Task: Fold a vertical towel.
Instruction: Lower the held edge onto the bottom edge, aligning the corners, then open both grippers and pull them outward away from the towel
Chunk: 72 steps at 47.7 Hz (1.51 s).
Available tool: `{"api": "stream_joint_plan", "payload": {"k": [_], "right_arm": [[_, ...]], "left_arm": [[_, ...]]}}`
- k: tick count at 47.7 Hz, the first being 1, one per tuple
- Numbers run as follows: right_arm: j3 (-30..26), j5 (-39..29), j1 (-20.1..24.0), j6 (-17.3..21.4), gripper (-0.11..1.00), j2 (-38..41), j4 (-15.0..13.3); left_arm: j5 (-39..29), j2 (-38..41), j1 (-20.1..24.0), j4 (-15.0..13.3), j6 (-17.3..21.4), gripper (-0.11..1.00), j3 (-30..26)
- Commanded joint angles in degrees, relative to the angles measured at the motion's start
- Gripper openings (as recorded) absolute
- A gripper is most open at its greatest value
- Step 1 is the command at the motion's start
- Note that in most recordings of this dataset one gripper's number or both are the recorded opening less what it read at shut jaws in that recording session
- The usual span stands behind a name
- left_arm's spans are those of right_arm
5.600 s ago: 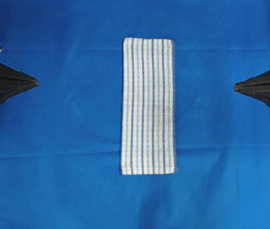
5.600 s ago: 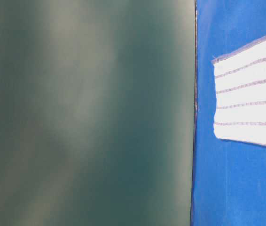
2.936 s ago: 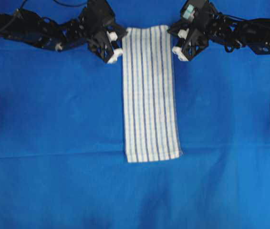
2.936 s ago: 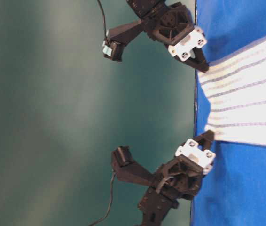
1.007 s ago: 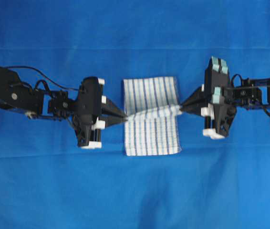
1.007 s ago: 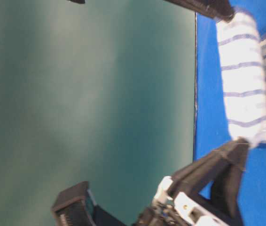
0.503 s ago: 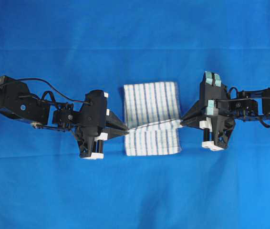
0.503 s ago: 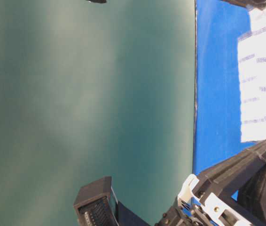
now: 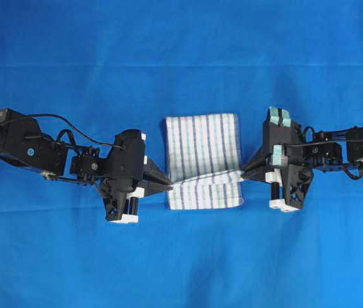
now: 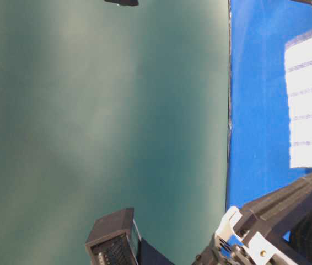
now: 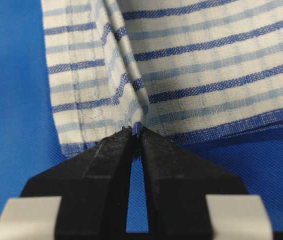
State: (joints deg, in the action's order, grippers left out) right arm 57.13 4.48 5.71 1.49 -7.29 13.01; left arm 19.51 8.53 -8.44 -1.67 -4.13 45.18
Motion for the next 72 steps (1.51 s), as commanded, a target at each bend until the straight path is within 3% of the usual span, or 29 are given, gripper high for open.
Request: {"api": "stream_joint_plan", "payload": {"k": [1,20,23,26,31,36,40,50,60,72], "right_arm": [[-0.18,-0.18,0.00,0.00,0.08,0.09,0.44],[-0.35,0.44,0.00,0.00,0.09,0.44,0.53],[-0.53,0.44,0.00,0.00,0.19,0.44,0.53],[-0.62,0.35,0.00,0.00,0.41,0.44,0.53],[-0.70,0.35,0.09,0.00,0.65,0.26,0.53],[-0.79,0.44,0.09,-0.18,0.63,-0.44,0.53],[-0.88,0.26,0.09,-0.26,0.61,-2.11,0.35],[-0.88,-0.88,0.18,-0.79,0.62,-8.79,-0.44],[-0.53,-2.02,-0.26,-0.88,0.62,-18.37,-2.90],[0.00,-4.92,-2.90,-0.88,0.62,-31.46,-6.33]], "left_arm": [[-0.53,-0.62,-0.97,-0.09,-0.09,0.04,-0.18],[-0.09,-0.62,-0.97,0.00,0.00,0.04,-0.35],[-0.18,-0.62,-0.97,0.00,-0.09,0.05,-0.35],[-0.26,-0.62,-0.88,0.00,0.00,0.06,-0.35],[-0.44,-0.79,-0.97,0.00,0.09,0.33,-0.44],[-0.53,-1.23,-0.97,0.00,0.09,0.66,-0.70],[-0.53,-1.93,-0.97,0.00,0.44,0.83,-0.70],[-4.66,-7.82,-0.79,0.00,0.88,0.78,-0.79],[-13.10,-19.42,0.18,0.00,1.23,0.77,-0.44],[-15.47,-33.22,1.23,0.00,5.45,0.77,1.76]]}}
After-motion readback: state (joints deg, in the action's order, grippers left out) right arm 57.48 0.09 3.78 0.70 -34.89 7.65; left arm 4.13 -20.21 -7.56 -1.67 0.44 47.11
